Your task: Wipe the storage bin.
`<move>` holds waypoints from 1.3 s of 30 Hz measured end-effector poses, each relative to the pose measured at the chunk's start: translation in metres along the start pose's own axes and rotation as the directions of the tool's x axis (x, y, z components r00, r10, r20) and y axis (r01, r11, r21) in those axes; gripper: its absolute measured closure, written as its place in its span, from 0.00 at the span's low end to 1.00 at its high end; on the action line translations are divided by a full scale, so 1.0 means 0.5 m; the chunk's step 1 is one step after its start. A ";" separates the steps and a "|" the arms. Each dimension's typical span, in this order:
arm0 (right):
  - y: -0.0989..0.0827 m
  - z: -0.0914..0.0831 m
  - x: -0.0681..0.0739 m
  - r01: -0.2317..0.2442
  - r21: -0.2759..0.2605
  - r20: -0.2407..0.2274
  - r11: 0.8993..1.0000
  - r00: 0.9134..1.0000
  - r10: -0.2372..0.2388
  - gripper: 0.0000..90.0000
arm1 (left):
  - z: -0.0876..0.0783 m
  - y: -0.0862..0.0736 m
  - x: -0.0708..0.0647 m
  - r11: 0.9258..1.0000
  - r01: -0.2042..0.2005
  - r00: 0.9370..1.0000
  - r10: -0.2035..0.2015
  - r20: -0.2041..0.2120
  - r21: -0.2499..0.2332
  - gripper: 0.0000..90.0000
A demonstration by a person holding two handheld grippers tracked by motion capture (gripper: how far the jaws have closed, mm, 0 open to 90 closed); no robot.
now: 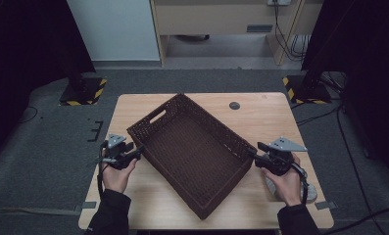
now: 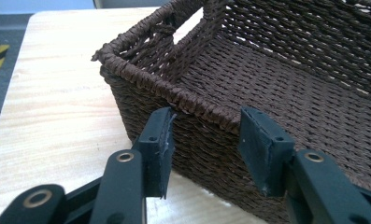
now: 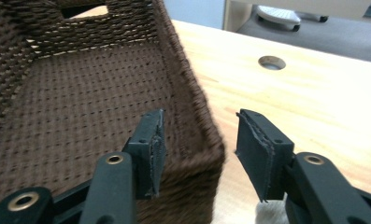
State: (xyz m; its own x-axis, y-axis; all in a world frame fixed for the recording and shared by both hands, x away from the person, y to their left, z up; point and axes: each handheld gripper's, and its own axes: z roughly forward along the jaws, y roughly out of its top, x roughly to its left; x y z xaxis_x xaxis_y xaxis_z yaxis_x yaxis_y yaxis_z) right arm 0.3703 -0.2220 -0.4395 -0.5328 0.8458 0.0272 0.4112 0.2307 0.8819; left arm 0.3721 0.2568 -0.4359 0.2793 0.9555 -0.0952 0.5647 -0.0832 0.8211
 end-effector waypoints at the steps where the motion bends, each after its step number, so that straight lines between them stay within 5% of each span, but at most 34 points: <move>1: 0.001 0.007 -0.001 0.012 -0.003 -0.001 1.000 1.000 -0.012 0.63 | 0.004 0.001 0.001 1.000 -0.001 1.000 0.001 -0.005 -0.004 0.60; 4: -0.002 0.021 0.001 0.037 0.032 -0.021 0.999 0.999 -0.037 0.81 | 0.009 0.005 0.004 1.000 -0.002 1.000 0.002 -0.010 -0.008 0.60; 7: -0.001 0.017 0.009 0.055 0.045 -0.009 0.997 0.998 -0.055 0.84 | -0.002 0.004 0.004 1.000 0.004 1.000 -0.004 0.001 -0.014 0.59; 11: -0.007 0.003 0.024 0.045 0.054 -0.029 0.998 0.999 -0.043 0.84 | -0.025 0.006 -0.006 1.000 0.023 0.999 -0.022 0.025 -0.018 0.56; 17: -0.015 -0.015 0.048 0.018 0.054 -0.092 0.998 0.996 -0.013 0.73 | -0.008 0.001 -0.043 1.000 -0.029 0.999 0.030 0.043 -0.010 0.56; 21: -0.006 -0.009 0.042 0.017 0.014 -0.086 1.000 0.996 -0.016 0.68 | 0.003 0.001 -0.044 0.999 -0.048 0.998 0.048 0.045 -0.012 0.55; 24: 0.005 0.004 0.034 0.030 -0.006 -0.090 1.000 0.996 -0.030 0.69 | 0.018 0.003 -0.046 0.998 -0.061 0.997 0.061 0.044 -0.003 0.56; 27: 0.007 0.024 0.029 0.035 0.022 -0.093 0.999 0.995 -0.033 0.76 | 0.027 0.009 -0.049 0.996 -0.094 0.995 0.094 0.022 0.004 0.56; 31: 0.002 0.032 0.041 0.052 0.061 -0.111 0.997 0.993 -0.045 0.88 | 0.028 0.010 -0.044 0.996 -0.086 0.996 0.086 0.032 0.005 0.56; 35: -0.002 0.023 0.050 0.032 0.065 -0.107 0.997 0.994 -0.025 0.88 | 0.014 0.009 -0.051 0.996 -0.090 0.996 0.089 0.031 0.008 0.56; 39: -0.017 0.007 0.072 -0.006 0.088 -0.162 0.996 0.987 0.020 0.82 | 0.010 0.001 -0.061 0.994 -0.106 0.994 0.106 0.023 0.033 0.54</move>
State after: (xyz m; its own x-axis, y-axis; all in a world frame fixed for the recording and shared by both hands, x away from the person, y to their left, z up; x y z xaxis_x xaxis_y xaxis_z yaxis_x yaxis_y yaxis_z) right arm 0.3503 -0.1920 -0.4476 -0.6373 0.7612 0.1205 0.4775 0.2673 0.8370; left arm 0.3679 0.2259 -0.4354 0.3550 0.9346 -0.0209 0.5573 -0.1937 0.8074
